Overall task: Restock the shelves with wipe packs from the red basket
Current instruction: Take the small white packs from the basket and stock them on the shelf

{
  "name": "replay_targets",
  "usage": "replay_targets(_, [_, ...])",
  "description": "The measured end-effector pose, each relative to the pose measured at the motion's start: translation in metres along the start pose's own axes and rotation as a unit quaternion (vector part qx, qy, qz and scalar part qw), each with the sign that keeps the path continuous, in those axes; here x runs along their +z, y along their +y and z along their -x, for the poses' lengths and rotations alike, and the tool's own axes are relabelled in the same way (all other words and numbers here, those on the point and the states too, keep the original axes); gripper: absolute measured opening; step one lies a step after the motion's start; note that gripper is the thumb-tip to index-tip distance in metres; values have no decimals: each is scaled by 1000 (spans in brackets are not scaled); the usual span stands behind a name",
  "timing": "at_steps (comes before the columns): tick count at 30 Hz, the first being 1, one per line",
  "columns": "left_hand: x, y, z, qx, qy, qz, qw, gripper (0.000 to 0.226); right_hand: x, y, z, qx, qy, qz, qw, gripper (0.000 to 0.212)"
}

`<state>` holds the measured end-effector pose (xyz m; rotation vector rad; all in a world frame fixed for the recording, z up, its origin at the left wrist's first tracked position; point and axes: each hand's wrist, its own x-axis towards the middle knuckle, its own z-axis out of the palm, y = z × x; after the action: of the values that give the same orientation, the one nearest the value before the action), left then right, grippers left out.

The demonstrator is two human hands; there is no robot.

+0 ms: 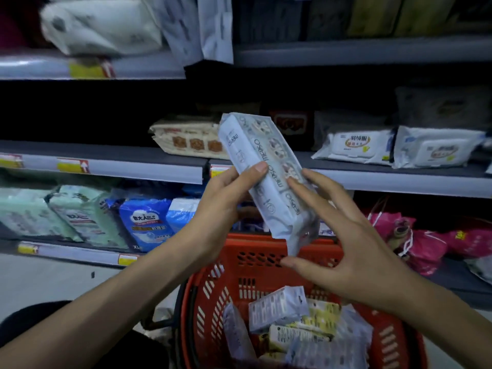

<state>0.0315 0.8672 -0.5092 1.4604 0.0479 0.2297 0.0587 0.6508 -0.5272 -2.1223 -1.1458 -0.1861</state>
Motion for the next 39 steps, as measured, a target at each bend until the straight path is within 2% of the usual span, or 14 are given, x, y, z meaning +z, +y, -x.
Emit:
replay_targets(4, [4, 37, -7, 52, 12, -3, 999, 34, -17, -11, -21, -33, 59, -38, 997, 77])
replay_targets(9, [13, 82, -26, 96, 8, -6, 995, 31, -25, -21, -67, -60, 142, -32, 987, 77])
replay_targets(13, [7, 107, -40, 133, 9, -20, 991, 32, -33, -33, -100, -56, 186, -182, 964, 74])
replay_targets(15, [0, 112, -46, 170, 2, -65, 983, 31, -36, -40, -115, -50, 215, -257, 941, 70])
replay_targets(16, [-5, 112, -48, 194, -8, -100, 976, 40, -36, -43, -122, -46, 227, -277, 932, 69])
replay_targets(18, [-10, 111, -51, 236, -33, -163, 957, 55, -38, -49, -138, -45, 242, -294, 924, 66])
replay_targets(20, [-12, 112, -59, 262, -32, -198, 944, 59, -40, -56, -154, -54, 249, -300, 919, 63])
replay_targets(25, [-15, 134, -103, 311, 73, -283, 904, 32, -43, -60, -213, -41, 312, -269, 910, 54])
replay_targets(28, [-12, 140, -122, 299, 216, -396, 841, 5, -38, -53, -249, 7, 341, -238, 910, 47])
replay_targets(30, [-11, 137, -128, 269, 300, -429, 808, 3, -29, -45, -264, 40, 345, -178, 921, 40])
replay_targets(32, [-12, 129, -132, 258, 337, -447, 787, 14, -21, -40, -268, 65, 354, -144, 922, 34])
replay_targets(34, [-13, 123, -134, 264, 339, -451, 782, 25, -19, -38, -268, 80, 370, -111, 919, 29])
replay_targets(36, [-13, 118, -134, 270, 330, -445, 787, 35, -21, -38, -266, 87, 375, -78, 920, 26])
replay_targets(39, [-16, 108, -131, 289, 294, -424, 807, 50, -26, -40, -264, 102, 369, -99, 918, 25])
